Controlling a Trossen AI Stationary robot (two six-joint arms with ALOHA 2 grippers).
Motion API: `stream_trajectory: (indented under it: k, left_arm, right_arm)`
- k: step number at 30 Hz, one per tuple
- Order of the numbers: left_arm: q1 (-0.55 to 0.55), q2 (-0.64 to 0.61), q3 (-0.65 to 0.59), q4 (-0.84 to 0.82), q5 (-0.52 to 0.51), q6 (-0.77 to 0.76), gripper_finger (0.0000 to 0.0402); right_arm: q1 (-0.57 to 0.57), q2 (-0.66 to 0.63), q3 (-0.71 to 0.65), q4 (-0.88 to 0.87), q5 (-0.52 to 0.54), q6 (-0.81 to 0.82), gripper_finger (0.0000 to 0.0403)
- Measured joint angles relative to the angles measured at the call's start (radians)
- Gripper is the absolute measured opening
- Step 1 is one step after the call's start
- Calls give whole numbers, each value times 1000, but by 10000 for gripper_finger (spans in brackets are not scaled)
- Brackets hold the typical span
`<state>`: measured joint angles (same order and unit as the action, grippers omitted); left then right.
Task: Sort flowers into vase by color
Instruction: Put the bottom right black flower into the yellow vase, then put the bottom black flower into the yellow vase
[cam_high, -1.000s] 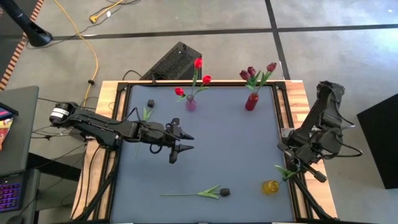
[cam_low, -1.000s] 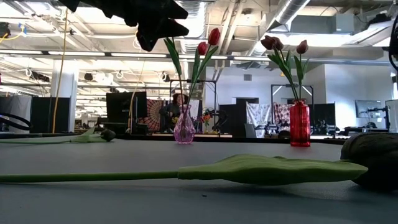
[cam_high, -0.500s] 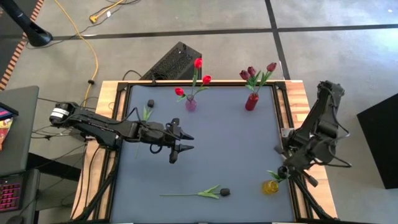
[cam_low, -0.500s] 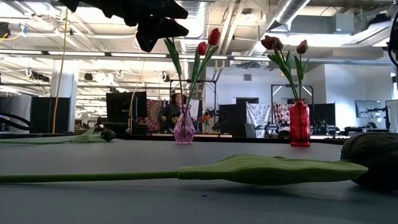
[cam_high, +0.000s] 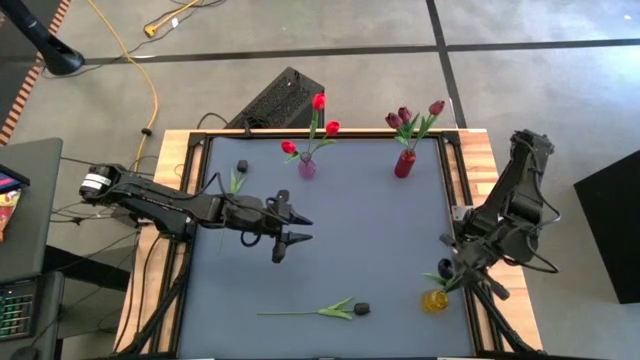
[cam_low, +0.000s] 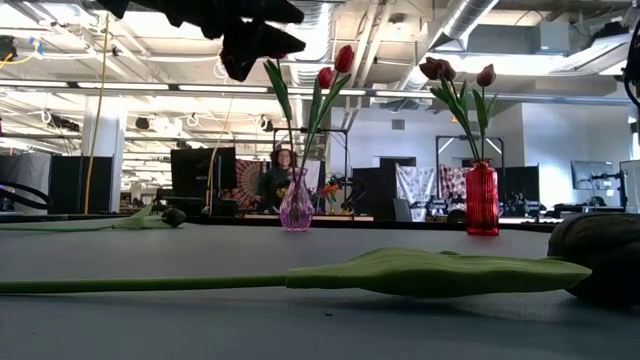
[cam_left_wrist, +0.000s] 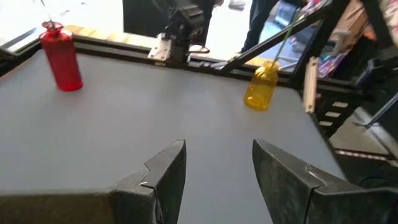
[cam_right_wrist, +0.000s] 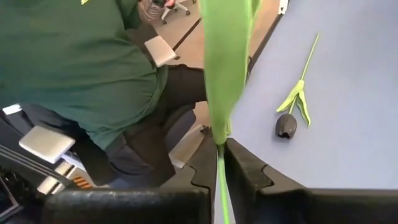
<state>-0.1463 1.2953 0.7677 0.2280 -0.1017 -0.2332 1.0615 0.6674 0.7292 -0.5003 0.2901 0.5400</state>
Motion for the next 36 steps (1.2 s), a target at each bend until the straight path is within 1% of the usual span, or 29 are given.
stream_trajectory:
  k: [5,13,18,22,26,30,34,36]
  left_arm:
    - [0,0,0,31,35,0,173]
    - [0,0,0,33,36,0,173]
    - [0,0,0,34,36,1,173]
    - [0,0,0,45,36,1,173]
    - [0,0,0,69,36,4,173]
    - [0,0,0,76,35,4,173]
    - [0,0,0,77,35,-7,173]
    - [0,0,0,77,35,-8,173]
  right_arm:
    - [-19,0,0,-16,-1,60,61]
    - [-33,-1,0,-77,-7,167,62]
    - [-56,0,0,-79,-53,231,62]
    - [-77,0,0,-78,-114,295,62]
    - [-98,0,0,-77,-175,320,66]
    - [-117,0,0,-91,-217,322,96]
    - [-137,0,0,-135,-283,327,149]
    - [-144,0,0,-143,-328,305,177]
